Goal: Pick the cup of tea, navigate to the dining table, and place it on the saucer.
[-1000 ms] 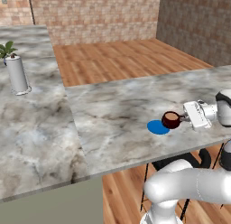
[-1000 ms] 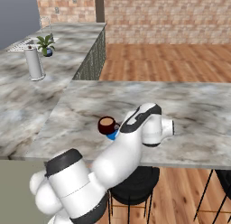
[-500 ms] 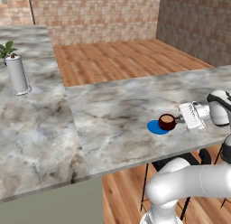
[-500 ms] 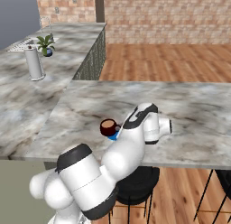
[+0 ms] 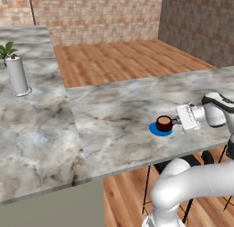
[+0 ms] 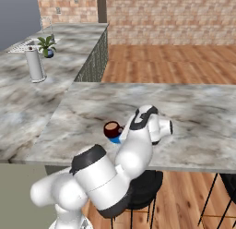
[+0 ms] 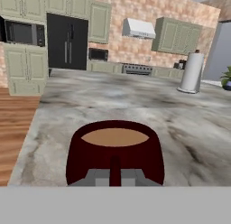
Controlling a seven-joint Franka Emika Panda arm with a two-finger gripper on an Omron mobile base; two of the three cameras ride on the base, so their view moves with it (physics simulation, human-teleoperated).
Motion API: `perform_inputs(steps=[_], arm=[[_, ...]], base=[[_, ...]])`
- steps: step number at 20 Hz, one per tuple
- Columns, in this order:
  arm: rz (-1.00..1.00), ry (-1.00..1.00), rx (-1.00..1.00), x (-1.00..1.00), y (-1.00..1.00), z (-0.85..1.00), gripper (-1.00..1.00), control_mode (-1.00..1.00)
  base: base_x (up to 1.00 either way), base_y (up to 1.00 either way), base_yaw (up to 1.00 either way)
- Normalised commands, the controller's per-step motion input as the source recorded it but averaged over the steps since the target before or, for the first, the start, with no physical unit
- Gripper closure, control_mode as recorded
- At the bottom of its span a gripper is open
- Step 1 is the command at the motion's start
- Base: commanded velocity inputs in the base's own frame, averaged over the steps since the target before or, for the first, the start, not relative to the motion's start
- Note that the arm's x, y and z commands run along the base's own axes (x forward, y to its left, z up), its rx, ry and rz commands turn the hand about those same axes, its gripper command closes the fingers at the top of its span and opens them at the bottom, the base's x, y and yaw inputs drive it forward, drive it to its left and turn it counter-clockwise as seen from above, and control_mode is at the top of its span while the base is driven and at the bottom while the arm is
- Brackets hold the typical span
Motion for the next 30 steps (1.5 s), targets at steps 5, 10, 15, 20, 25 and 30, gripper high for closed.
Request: perform_inputs(steps=[5,10,15,20,25,30], arm=[[0.0,0.0,0.0,0.37,-0.01,-0.21,1.0,-1.0],[0.02,0.0,0.0,0.19,-0.14,-0.22,1.0,-1.0],[0.05,0.0,0.0,0.14,-0.16,-0.18,1.0,-1.0],[0.03,0.0,0.0,0.22,-0.07,-0.18,1.0,-1.0],[0.01,0.0,0.0,0.21,-0.01,-0.23,1.0,-1.0],[0.0,0.0,0.0,0.19,0.0,-0.21,1.0,-1.0]], base=[[0.0,0.0,0.0],[0.0,0.0,0.0],[0.0,0.0,0.0],[0.0,0.0,0.0],[0.0,0.0,0.0],[0.0,0.0,0.0]])
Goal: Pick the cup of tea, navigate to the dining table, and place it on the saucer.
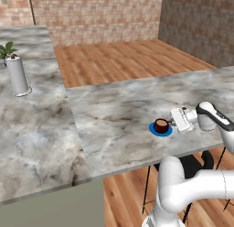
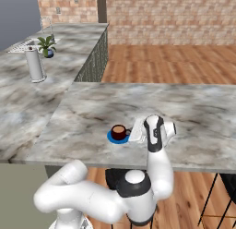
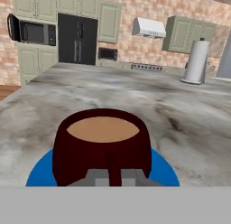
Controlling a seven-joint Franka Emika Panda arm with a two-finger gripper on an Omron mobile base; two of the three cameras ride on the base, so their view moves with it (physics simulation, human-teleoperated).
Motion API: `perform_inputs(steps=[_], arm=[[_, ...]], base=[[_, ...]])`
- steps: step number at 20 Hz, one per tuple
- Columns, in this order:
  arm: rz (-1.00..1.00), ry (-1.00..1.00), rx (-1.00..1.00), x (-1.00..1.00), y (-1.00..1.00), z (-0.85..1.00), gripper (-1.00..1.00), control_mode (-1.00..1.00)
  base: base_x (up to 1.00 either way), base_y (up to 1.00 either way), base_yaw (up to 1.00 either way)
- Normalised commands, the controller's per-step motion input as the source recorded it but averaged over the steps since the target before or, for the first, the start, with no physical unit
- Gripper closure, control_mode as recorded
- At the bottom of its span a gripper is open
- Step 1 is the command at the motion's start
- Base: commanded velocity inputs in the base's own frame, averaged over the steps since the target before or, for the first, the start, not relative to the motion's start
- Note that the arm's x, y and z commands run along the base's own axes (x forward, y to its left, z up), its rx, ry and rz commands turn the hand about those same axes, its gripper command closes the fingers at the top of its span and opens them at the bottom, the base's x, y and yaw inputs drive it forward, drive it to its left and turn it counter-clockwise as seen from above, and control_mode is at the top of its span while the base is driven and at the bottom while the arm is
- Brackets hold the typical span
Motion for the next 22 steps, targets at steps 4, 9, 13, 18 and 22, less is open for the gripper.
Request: perform_inputs(steps=[4,9,13,18,22], arm=[[0.0,0.0,0.0,0.23,0.0,-0.16,1.0,-1.0],[0.0,0.0,0.0,0.09,0.0,-0.18,-1.0,-1.0],[0.0,0.0,0.0,0.0,0.0,-0.1,-1.0,-1.0],[0.0,0.0,0.0,0.0,-0.03,0.0,-1.0,-1.0],[0.0,0.0,0.0,0.0,-0.12,0.02,-1.0,-1.0]], base=[[0.0,0.0,0.0],[0.0,0.0,0.0],[0.0,0.0,0.0],[0.0,0.0,0.0],[0.0,0.0,0.0]])
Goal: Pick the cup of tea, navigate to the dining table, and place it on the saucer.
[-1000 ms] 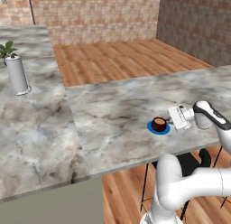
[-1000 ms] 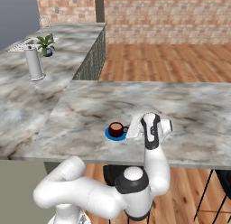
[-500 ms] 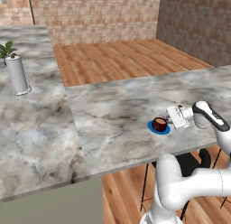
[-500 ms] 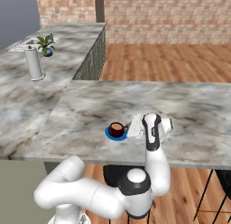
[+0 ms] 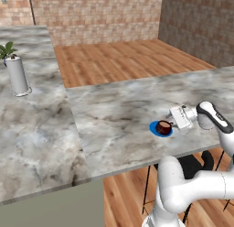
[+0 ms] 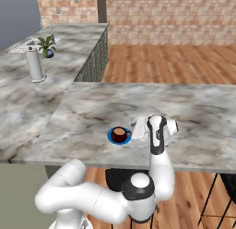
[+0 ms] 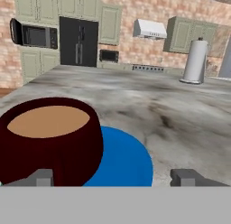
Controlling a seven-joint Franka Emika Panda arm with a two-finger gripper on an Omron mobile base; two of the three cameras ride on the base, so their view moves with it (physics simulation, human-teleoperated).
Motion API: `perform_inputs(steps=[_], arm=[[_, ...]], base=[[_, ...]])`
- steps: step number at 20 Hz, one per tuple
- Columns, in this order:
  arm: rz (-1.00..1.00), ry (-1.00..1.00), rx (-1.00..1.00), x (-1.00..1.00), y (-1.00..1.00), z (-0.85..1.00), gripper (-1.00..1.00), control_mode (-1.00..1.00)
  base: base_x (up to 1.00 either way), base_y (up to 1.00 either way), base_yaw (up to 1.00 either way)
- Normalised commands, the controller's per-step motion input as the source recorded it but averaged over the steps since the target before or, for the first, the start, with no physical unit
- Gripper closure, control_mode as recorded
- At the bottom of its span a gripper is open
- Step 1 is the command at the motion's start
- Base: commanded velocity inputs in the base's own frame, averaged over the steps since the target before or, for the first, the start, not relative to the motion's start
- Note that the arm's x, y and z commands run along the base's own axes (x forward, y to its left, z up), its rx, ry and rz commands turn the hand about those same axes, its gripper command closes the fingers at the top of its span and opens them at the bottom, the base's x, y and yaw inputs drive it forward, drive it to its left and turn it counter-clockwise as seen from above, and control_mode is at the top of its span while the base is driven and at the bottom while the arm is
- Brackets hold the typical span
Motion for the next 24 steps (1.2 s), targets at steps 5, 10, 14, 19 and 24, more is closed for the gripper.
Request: perform_inputs(steps=[5,10,14,19,24], arm=[[0.0,0.03,0.0,0.0,-0.04,0.04,-1.0,-1.0],[0.0,0.07,0.0,0.08,0.01,0.0,-1.0,-1.0],[-0.01,0.1,-0.01,0.14,0.18,0.0,-1.0,-1.0],[-0.04,0.1,-0.04,0.13,0.24,-0.02,-1.0,-1.0],[0.0,0.02,-0.01,0.0,0.0,-0.06,-1.0,-1.0]], base=[[0.0,0.0,0.0],[0.0,0.0,0.0],[0.0,0.0,0.0],[0.0,0.0,0.0],[0.0,0.0,0.0]])
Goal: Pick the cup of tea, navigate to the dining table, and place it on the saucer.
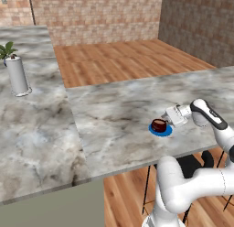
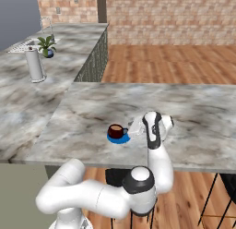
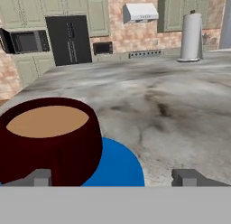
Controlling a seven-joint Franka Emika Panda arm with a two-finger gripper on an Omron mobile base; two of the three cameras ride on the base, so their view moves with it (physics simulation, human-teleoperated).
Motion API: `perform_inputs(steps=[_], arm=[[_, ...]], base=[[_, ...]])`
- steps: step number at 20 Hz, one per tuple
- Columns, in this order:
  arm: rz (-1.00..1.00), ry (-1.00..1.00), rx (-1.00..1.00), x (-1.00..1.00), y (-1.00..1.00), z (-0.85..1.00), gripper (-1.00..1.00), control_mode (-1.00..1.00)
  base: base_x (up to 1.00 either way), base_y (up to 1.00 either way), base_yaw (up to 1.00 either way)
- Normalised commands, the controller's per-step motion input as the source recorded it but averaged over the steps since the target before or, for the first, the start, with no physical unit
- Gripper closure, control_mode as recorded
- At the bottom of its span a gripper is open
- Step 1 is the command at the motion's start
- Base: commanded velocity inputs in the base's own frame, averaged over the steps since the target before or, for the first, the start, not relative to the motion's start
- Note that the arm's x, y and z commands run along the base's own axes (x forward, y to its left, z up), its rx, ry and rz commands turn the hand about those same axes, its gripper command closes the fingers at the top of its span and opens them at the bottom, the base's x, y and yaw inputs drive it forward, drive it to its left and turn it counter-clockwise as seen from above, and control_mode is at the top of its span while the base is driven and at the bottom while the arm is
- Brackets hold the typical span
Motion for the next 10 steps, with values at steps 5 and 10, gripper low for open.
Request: perform_inputs(steps=[5,10], arm=[[0.0,-0.01,0.0,-0.03,-0.18,0.0,-1.0,-1.0],[0.0,-0.02,0.0,-0.01,-0.19,0.0,-1.0,-1.0]], base=[[0.0,0.0,0.0],[0.0,0.0,0.0]])
